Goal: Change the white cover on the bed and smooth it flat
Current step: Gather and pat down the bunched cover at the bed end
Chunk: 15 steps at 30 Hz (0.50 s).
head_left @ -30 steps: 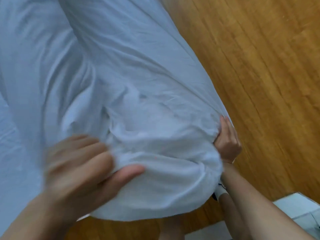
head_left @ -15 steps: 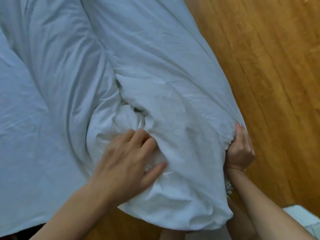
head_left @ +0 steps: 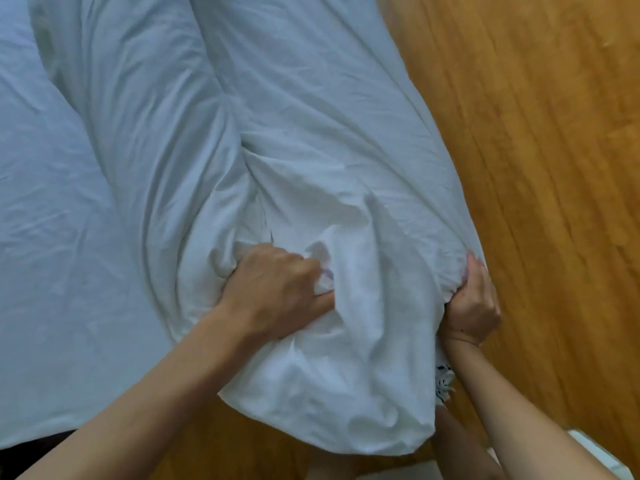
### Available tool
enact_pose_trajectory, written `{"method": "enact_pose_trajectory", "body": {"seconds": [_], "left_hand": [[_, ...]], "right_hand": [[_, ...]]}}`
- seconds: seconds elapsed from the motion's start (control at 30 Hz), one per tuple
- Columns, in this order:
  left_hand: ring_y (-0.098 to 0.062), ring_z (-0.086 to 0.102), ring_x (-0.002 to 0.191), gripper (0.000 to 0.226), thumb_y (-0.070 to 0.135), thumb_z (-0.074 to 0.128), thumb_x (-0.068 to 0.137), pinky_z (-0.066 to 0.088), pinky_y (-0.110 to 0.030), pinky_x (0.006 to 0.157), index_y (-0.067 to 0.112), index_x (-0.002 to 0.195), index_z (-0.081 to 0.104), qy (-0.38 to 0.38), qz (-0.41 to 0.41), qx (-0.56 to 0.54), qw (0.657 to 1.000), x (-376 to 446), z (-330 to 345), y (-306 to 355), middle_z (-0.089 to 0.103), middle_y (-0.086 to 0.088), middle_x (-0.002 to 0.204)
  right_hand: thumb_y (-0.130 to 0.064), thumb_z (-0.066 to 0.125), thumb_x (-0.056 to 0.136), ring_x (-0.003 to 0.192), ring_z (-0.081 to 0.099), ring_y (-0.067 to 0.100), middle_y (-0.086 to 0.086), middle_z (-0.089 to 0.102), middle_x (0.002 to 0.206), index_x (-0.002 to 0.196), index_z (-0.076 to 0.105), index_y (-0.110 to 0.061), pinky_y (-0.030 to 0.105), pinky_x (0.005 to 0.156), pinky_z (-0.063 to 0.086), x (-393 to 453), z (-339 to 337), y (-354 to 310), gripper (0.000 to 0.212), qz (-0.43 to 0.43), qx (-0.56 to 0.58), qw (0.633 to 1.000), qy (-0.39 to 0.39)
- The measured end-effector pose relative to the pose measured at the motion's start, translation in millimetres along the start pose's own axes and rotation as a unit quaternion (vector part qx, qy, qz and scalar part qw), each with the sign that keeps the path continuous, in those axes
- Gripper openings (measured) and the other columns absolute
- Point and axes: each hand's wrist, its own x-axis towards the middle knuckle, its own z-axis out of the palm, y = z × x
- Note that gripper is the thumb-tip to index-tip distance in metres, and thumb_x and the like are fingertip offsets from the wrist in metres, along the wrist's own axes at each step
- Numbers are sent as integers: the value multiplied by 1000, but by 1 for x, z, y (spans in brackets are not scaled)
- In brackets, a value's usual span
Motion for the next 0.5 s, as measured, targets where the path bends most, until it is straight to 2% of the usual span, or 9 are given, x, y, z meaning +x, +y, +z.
{"method": "enact_pose_trajectory", "body": {"seconds": [0.07, 0.13, 0.2, 0.27, 0.4, 0.5], "left_hand": [[-26, 44, 34, 61, 53, 45, 92, 32, -29, 46, 14, 46, 40, 74, 5, -29, 997, -18, -11, -4, 45, -6, 40], [-25, 42, 36, 68, 51, 41, 98, 35, -34, 43, 9, 45, 45, 156, 19, -70, 985, -43, -26, -9, 40, -7, 42], [-25, 38, 36, 72, 45, 38, 100, 33, -36, 43, 5, 41, 44, 204, 4, -92, 975, -71, -33, -14, 35, -8, 42], [-25, 38, 37, 69, 41, 37, 101, 29, -35, 48, 7, 42, 45, 206, -10, -61, 977, -86, -18, -18, 36, -8, 44], [-25, 45, 47, 53, 37, 41, 98, 29, -35, 56, 13, 52, 49, 145, -1, 16, 989, -81, 25, -19, 47, -5, 53], [-25, 47, 56, 48, 38, 39, 98, 33, -36, 61, 12, 60, 54, 145, -15, 9, 989, -67, 22, -8, 52, -5, 61]], "right_hand": [[-7, 54, 97, 101, 68, 32, 15, 68, 116, 121, 64, -7, 39, 72, 56, 0, 1, 2, 26, -3, 2, 1000, -1], [-9, 49, 99, 100, 68, 32, 15, 69, 115, 121, 64, -6, 38, 73, 56, 0, 1, 2, 26, -8, -3, 1000, 2], [-15, 43, 102, 100, 68, 32, 15, 69, 114, 120, 65, -6, 38, 73, 56, -2, 1, 0, 30, -9, 2, 1000, -2], [-19, 41, 103, 101, 68, 33, 15, 68, 115, 121, 64, -6, 39, 75, 56, 0, -1, -3, 32, -3, 5, 1000, -8], [-15, 46, 99, 102, 66, 36, 16, 67, 118, 122, 63, -6, 41, 77, 55, 1, -8, -7, 30, 17, 2, 999, -44], [-14, 48, 98, 109, 62, 38, 17, 63, 125, 126, 59, -6, 46, 85, 51, 10, -24, -18, 31, 47, 4, 992, -114]]}}
